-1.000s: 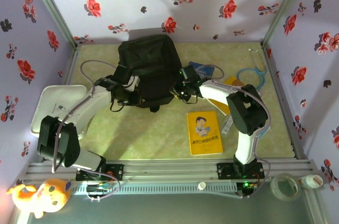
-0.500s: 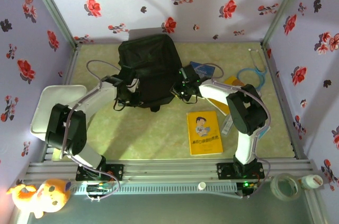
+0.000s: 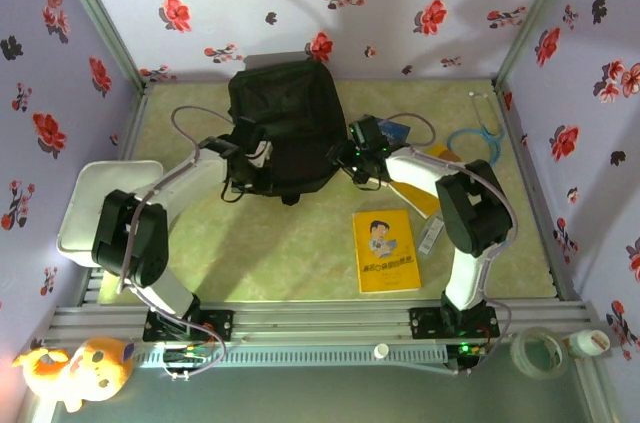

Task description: Pack the student bag

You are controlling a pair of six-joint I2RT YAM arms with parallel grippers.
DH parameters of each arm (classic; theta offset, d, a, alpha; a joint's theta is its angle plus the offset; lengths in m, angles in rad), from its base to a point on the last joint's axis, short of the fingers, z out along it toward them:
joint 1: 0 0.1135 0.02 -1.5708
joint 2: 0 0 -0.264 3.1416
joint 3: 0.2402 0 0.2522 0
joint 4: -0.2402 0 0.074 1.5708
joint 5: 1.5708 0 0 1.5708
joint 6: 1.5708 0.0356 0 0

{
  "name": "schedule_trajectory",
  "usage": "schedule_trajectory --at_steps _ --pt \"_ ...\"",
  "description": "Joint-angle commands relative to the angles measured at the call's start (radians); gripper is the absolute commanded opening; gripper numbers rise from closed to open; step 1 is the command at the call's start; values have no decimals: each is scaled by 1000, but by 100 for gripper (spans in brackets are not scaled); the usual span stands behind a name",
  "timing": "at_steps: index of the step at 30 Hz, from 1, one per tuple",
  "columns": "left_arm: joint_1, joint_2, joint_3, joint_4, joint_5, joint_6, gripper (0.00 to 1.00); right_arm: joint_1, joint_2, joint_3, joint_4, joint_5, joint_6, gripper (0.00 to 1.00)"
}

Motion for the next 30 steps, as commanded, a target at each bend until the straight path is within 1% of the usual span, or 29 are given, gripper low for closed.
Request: schedule_trajectory --at_steps 1,4,7,12,13,15,16,18,20,23,25,27,28,30 --pt "-38 -61 47 22 83 -24 0 18 -88 -58 11 -46 110 64" --pt "-50 -65 48 25 83 -42 0 50 -123 -90 2 -61 180 67" --pt "-73 -56 44 22 84 -48 0 85 -125 -89 0 -69 227 71" --pt "-112 -53 42 29 118 -57 0 127 -56 -50 25 -101 273 70" --pt "-114 -54 37 39 145 -72 0 133 -40 -41 31 -109 279 68" --pt "-116 -58 25 61 202 -103 0 141 -19 -13 6 -88 247 62" --pt "-118 -60 19 62 209 -115 0 144 -15 7 -34 -49 210 59" --pt "-117 -72 2 59 204 -131 0 138 -2 39 -86 12 150 51" --pt "-116 -90 -20 62 201 -141 0 123 25 65 -58 28 81 43" --pt "-122 -107 -50 84 203 -155 0 94 84 150 -53 5 -28 37" --pt "-126 -98 -52 106 204 -165 0 77 113 190 -69 -4 -57 36" --pt "-128 -80 -46 126 204 -178 0 65 115 193 -66 -19 -54 38" --pt "-127 -69 -46 143 202 -187 0 65 106 185 -65 -15 -55 40" --pt "-125 -55 -47 170 201 -195 0 65 84 165 -89 -5 -38 48"
